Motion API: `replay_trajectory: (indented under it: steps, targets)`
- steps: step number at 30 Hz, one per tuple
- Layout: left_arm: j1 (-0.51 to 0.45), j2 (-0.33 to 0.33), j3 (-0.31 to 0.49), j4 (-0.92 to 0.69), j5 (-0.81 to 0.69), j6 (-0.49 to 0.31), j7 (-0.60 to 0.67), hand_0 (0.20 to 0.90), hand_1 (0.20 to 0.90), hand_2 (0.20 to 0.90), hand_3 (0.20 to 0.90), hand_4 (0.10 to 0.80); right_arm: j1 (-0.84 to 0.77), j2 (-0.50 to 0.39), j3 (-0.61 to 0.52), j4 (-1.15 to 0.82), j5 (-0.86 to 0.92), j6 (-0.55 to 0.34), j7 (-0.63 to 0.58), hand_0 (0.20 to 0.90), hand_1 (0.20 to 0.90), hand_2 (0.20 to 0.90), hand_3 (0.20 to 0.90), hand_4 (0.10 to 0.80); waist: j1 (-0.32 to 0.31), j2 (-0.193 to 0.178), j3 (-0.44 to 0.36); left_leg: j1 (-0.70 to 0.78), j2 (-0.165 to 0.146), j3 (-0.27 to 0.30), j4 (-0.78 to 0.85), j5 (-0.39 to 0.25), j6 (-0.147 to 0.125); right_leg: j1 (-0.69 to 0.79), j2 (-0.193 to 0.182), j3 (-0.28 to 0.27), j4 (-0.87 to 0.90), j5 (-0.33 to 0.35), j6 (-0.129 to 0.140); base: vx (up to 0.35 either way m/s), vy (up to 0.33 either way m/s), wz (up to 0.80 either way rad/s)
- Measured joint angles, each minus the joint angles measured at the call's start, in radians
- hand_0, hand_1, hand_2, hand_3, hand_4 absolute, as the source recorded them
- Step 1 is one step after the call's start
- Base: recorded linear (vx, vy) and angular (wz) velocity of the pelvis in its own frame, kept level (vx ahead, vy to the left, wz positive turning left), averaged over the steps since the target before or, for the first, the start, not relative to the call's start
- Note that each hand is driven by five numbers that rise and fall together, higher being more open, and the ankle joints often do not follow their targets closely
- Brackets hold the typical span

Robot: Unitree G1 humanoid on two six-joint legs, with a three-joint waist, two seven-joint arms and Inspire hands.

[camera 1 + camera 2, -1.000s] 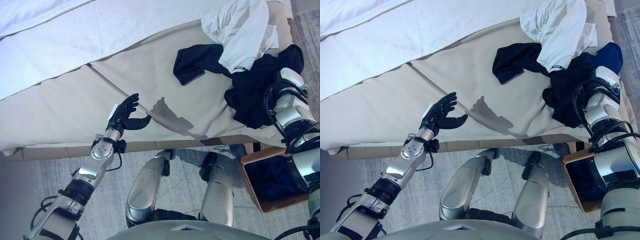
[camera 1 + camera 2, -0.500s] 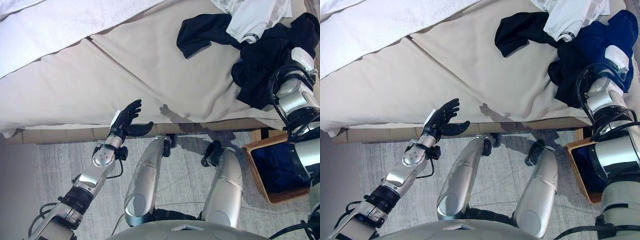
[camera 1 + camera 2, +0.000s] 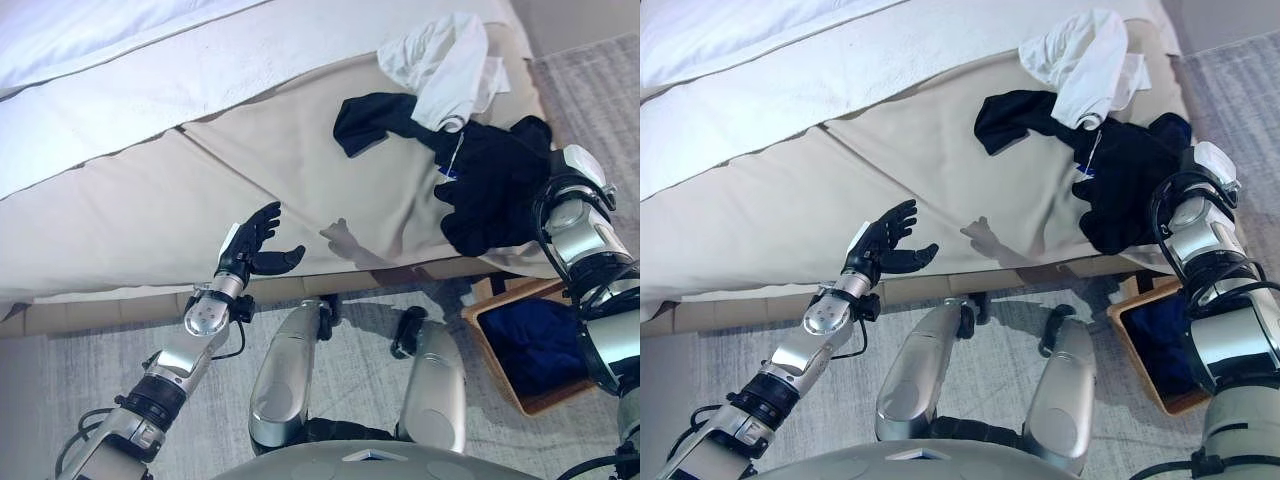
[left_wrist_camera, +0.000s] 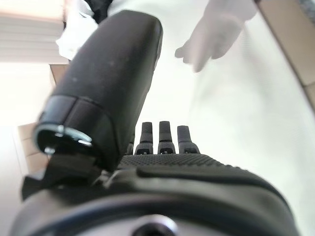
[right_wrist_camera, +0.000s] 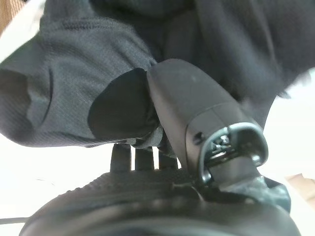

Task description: Pick up the clothes from the bed and place them into the basket

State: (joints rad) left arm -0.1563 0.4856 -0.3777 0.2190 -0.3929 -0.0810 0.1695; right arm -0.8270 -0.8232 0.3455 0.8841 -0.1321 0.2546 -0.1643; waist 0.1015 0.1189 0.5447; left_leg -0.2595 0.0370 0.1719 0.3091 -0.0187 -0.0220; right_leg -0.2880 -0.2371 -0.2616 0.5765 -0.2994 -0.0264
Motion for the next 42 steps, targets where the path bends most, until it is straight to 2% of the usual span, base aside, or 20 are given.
replay_trajectory:
  steps: [1, 3, 4, 6, 8, 9, 11, 14, 16, 20, 21, 22, 23, 24, 25, 27, 31, 35, 38, 42]
  targets:
    - [0.001, 0.002, 0.010, -0.001, 0.000, 0.008, 0.003, 0.900, 0.900, 0.900, 0.900, 0.800, 0.002, -0.001, -0.014, -0.021, 0.014, -0.001, 0.000, 0.300, 0.300, 0.300, 0.200, 0.100, -0.005, -0.007, -0.004, 0.038, -0.001, 0.000, -0.044, 0.032, 0.000, 0.029, 0.015, 0.004, -0.030, 0.013, 0.015, 0.086, -0.026, -0.33]
    - [-0.004, 0.002, 0.037, -0.002, 0.000, 0.016, 0.006, 0.900, 0.900, 0.900, 0.900, 0.800, 0.002, -0.012, -0.027, -0.054, 0.020, -0.002, 0.001, 0.300, 0.300, 0.300, 0.200, 0.100, -0.019, -0.025, -0.013, 0.080, -0.004, 0.000, -0.094, 0.048, -0.003, 0.061, 0.025, 0.010, -0.068, 0.022, 0.019, 0.047, -0.011, -0.05]
    - [-0.010, 0.006, 0.047, -0.003, 0.000, 0.026, 0.016, 0.900, 0.900, 0.900, 0.900, 0.800, 0.002, -0.024, -0.034, -0.067, 0.035, -0.003, 0.004, 0.300, 0.300, 0.300, 0.200, 0.100, -0.019, -0.037, -0.020, 0.105, -0.007, -0.008, -0.121, 0.083, 0.004, 0.084, 0.039, 0.014, -0.097, 0.054, 0.025, 0.049, 0.001, -0.05]
    - [-0.007, 0.014, 0.072, -0.003, -0.001, 0.037, 0.031, 0.900, 0.900, 0.900, 0.900, 0.800, 0.002, -0.024, -0.066, -0.071, 0.036, -0.008, 0.003, 0.300, 0.300, 0.300, 0.200, 0.100, -0.018, -0.072, -0.051, 0.130, -0.021, -0.014, -0.143, 0.084, 0.008, 0.100, 0.044, 0.035, -0.124, 0.094, 0.031, 0.047, 0.024, -0.11]
    - [-0.001, 0.017, 0.079, -0.003, -0.003, 0.042, 0.049, 0.900, 0.900, 0.900, 0.900, 0.800, -0.002, -0.028, -0.097, -0.098, 0.045, -0.012, 0.002, 0.300, 0.300, 0.300, 0.200, 0.100, 0.008, -0.093, -0.067, 0.171, -0.027, -0.111, -0.149, 0.085, 0.009, 0.131, 0.079, 0.086, -0.187, 0.136, 0.037, 0.059, 0.032, -0.70]
    - [0.007, 0.016, 0.080, -0.004, -0.003, 0.048, 0.053, 0.900, 0.900, 0.900, 0.900, 0.800, -0.004, -0.032, -0.099, -0.124, 0.057, -0.022, 0.002, 0.300, 0.300, 0.300, 0.200, 0.100, 0.011, -0.094, -0.068, 0.204, -0.025, -0.138, -0.163, 0.085, 0.009, 0.170, 0.089, 0.101, -0.220, 0.157, 0.047, 0.080, 0.014, -0.90]
    - [0.019, 0.011, 0.085, -0.005, -0.003, 0.064, 0.051, 0.900, 0.900, 0.900, 0.900, 0.800, 0.010, -0.044, -0.102, -0.168, 0.080, -0.031, 0.001, 0.300, 0.300, 0.300, 0.200, 0.100, -0.019, -0.095, -0.102, 0.240, -0.022, -0.127, -0.199, 0.085, 0.009, 0.223, 0.096, 0.108, -0.291, 0.183, 0.069, 0.075, 0.019, -0.31]
    - [-0.008, -0.006, 0.098, -0.008, -0.001, 0.076, 0.031, 0.900, 0.900, 0.900, 0.900, 0.800, 0.024, -0.103, -0.138, -0.184, 0.102, -0.029, -0.001, 0.300, 0.300, 0.300, 0.200, 0.100, -0.050, -0.096, -0.116, 0.318, -0.017, -0.124, -0.253, 0.087, 0.007, 0.328, 0.110, 0.103, -0.408, 0.237, 0.069, 0.036, 0.039, 0.03]
    - [-0.014, -0.004, 0.105, -0.010, -0.001, 0.077, 0.023, 0.900, 0.900, 0.900, 0.900, 0.800, 0.024, -0.136, -0.156, -0.201, 0.113, -0.029, -0.009, 0.300, 0.300, 0.300, 0.200, 0.100, -0.064, -0.095, -0.127, 0.354, -0.019, -0.122, -0.287, 0.088, 0.008, 0.351, 0.111, 0.106, -0.421, 0.245, 0.070, 0.003, 0.040, 0.01]
    - [-0.031, -0.003, 0.113, -0.009, -0.001, 0.077, 0.019, 0.900, 0.900, 0.900, 0.900, 0.800, 0.011, -0.230, -0.188, -0.228, 0.146, -0.032, -0.041, 0.300, 0.300, 0.300, 0.200, 0.100, -0.078, -0.096, -0.150, 0.404, -0.014, -0.101, -0.351, 0.096, 0.020, 0.352, 0.110, 0.117, -0.399, 0.247, 0.073, -0.013, 0.047, -0.09]
    - [-0.032, -0.003, 0.113, -0.007, -0.002, 0.077, 0.020, 0.900, 0.900, 0.900, 0.900, 0.800, 0.000, -0.240, -0.190, -0.228, 0.154, -0.033, -0.048, 0.300, 0.300, 0.300, 0.200, 0.100, -0.080, -0.093, -0.151, 0.417, -0.003, -0.097, -0.371, 0.111, 0.043, 0.303, 0.112, 0.121, -0.324, 0.236, 0.080, -0.012, 0.044, -0.27]
    - [-0.034, -0.002, 0.113, 0.002, -0.001, 0.075, 0.019, 0.900, 0.900, 0.900, 0.900, 0.800, -0.002, -0.247, -0.194, -0.232, 0.163, -0.036, -0.050, 0.300, 0.300, 0.300, 0.200, 0.100, -0.083, -0.091, -0.156, 0.422, 0.008, -0.098, -0.383, 0.114, 0.046, 0.268, 0.124, 0.124, -0.319, 0.191, 0.100, -0.010, 0.040, -0.26]
    - [-0.034, 0.005, 0.112, 0.012, -0.002, 0.075, 0.018, 0.900, 0.900, 0.900, 0.900, 0.800, -0.003, -0.250, -0.196, -0.233, 0.170, -0.036, -0.051, 0.300, 0.300, 0.300, 0.200, 0.100, -0.087, -0.116, -0.173, 0.422, -0.007, -0.086, -0.391, 0.113, 0.046, 0.277, 0.130, 0.141, -0.461, 0.230, 0.107, -0.013, 0.046, -0.09]
    - [-0.034, -0.010, 0.111, 0.042, -0.002, 0.073, 0.016, 0.900, 0.900, 0.900, 0.900, 0.800, -0.009, -0.258, -0.211, -0.237, 0.172, -0.039, -0.056, 0.300, 0.300, 0.300, 0.200, 0.100, -0.101, -0.130, -0.196, 0.427, -0.029, -0.085, -0.397, 0.100, 0.029, 0.306, 0.130, 0.141, -0.571, 0.342, 0.096, -0.016, 0.049, -0.05]
    - [-0.023, -0.015, 0.111, 0.044, -0.002, 0.074, 0.014, 0.900, 0.900, 0.900, 0.900, 0.800, -0.009, -0.266, -0.213, -0.244, 0.173, -0.038, -0.062, 0.300, 0.300, 0.300, 0.200, 0.100, -0.108, -0.124, -0.202, 0.434, -0.020, -0.077, -0.398, 0.100, 0.028, 0.331, 0.141, 0.141, -0.616, 0.380, 0.091, -0.014, 0.052, -0.02]
    - [-0.021, -0.017, 0.111, 0.044, -0.002, 0.072, 0.004, 0.900, 0.900, 0.900, 0.900, 0.800, -0.010, -0.298, -0.213, -0.262, 0.173, -0.036, -0.061, 0.300, 0.300, 0.300, 0.200, 0.100, -0.122, -0.125, -0.202, 0.444, -0.019, -0.068, -0.398, 0.090, 0.014, 0.366, 0.146, 0.142, -0.668, 0.391, 0.082, -0.003, 0.035, -0.07]
    - [-0.019, -0.021, 0.112, 0.044, -0.001, 0.060, -0.006, 0.900, 0.900, 0.900, 0.900, 0.800, -0.019, -0.351, -0.213, -0.291, 0.173, -0.037, -0.063, 0.300, 0.300, 0.300, 0.200, 0.100, -0.142, -0.125, -0.202, 0.455, -0.015, -0.032, -0.398, 0.087, 0.010, 0.363, 0.156, 0.171, -0.668, 0.405, 0.063, 0.002, 0.035, -0.19]
    - [-0.020, -0.021, 0.112, 0.044, -0.001, 0.054, -0.006, 0.900, 0.900, 0.900, 0.900, 0.800, -0.019, -0.371, -0.222, -0.322, 0.195, -0.037, -0.067, 0.300, 0.300, 0.300, 0.200, 0.100, -0.169, -0.125, -0.202, 0.464, -0.014, -0.023, -0.398, 0.065, -0.003, 0.359, 0.162, 0.198, -0.668, 0.404, 0.063, 0.009, 0.025, -0.17]
    - [-0.020, -0.021, 0.112, 0.044, -0.001, 0.054, -0.006, 0.900, 0.900, 0.900, 0.900, 0.800, -0.011, -0.382, -0.251, -0.333, 0.210, -0.035, -0.067, 0.300, 0.300, 0.300, 0.200, 0.100, -0.194, -0.124, -0.202, 0.465, -0.004, -0.005, -0.398, 0.031, -0.007, 0.349, 0.174, 0.214, -0.669, 0.413, 0.076, -0.005, 0.005, -0.17]
    - [-0.018, -0.021, 0.112, 0.048, -0.001, 0.054, -0.005, 0.900, 0.900, 0.900, 0.900, 0.800, -0.005, -0.391, -0.302, -0.342, 0.211, -0.032, -0.075, 0.300, 0.300, 0.300, 0.200, 0.100, -0.206, -0.125, -0.203, 0.463, -0.008, 0.038, -0.398, 0.021, -0.011, 0.324, 0.175, 0.257, -0.669, 0.425, 0.083, -0.002, 0.007, -0.31]
